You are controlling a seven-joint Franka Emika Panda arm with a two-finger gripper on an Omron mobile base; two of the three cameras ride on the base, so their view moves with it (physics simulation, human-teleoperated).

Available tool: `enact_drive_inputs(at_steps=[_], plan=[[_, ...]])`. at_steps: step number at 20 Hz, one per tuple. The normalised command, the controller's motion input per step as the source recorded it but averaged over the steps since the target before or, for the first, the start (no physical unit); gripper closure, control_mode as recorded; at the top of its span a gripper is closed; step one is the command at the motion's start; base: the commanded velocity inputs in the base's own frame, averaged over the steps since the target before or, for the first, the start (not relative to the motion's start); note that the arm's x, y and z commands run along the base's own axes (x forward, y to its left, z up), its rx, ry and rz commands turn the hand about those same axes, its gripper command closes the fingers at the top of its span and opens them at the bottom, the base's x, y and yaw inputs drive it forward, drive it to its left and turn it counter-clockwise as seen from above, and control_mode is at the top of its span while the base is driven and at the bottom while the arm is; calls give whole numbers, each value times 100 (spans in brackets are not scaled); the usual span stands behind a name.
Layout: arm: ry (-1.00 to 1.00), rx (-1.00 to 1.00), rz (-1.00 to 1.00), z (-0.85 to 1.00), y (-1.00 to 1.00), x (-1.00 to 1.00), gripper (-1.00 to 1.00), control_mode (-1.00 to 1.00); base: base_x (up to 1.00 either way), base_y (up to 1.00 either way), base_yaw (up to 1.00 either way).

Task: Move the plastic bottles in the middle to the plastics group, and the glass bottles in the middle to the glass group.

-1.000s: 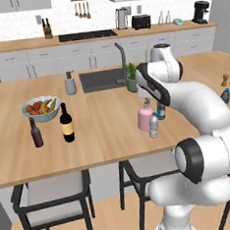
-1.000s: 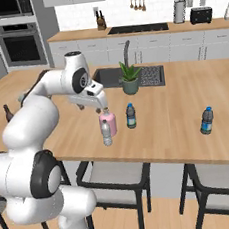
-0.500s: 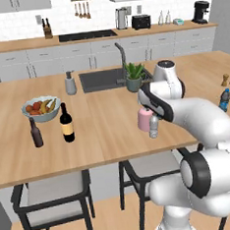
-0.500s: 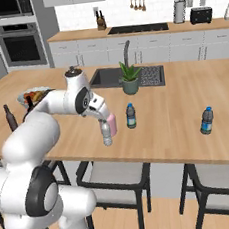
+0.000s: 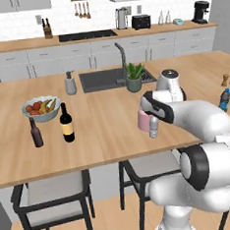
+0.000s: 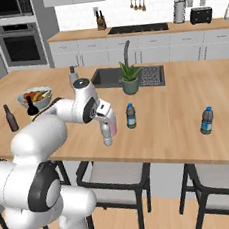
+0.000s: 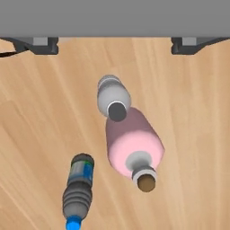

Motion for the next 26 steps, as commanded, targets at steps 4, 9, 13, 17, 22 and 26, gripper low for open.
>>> enact_drive_inputs(at_steps=[4, 9, 13, 17, 22, 26], plan=[[0, 0, 16, -4, -10, 8, -100, -100, 0, 0, 0], [0, 0, 5, -11, 0, 0, -100, -100, 0, 0, 0], [0, -3, 1, -20, 0, 0, -100, -100, 0, 0, 0], [0, -1, 4, -40, 0, 16, -100, -100, 0, 0, 0], [0, 0, 6, -30, 0, 30, -100, -100, 0, 0, 0], [0, 0, 7, -9, 0, 35, -100, -100, 0, 0, 0]])
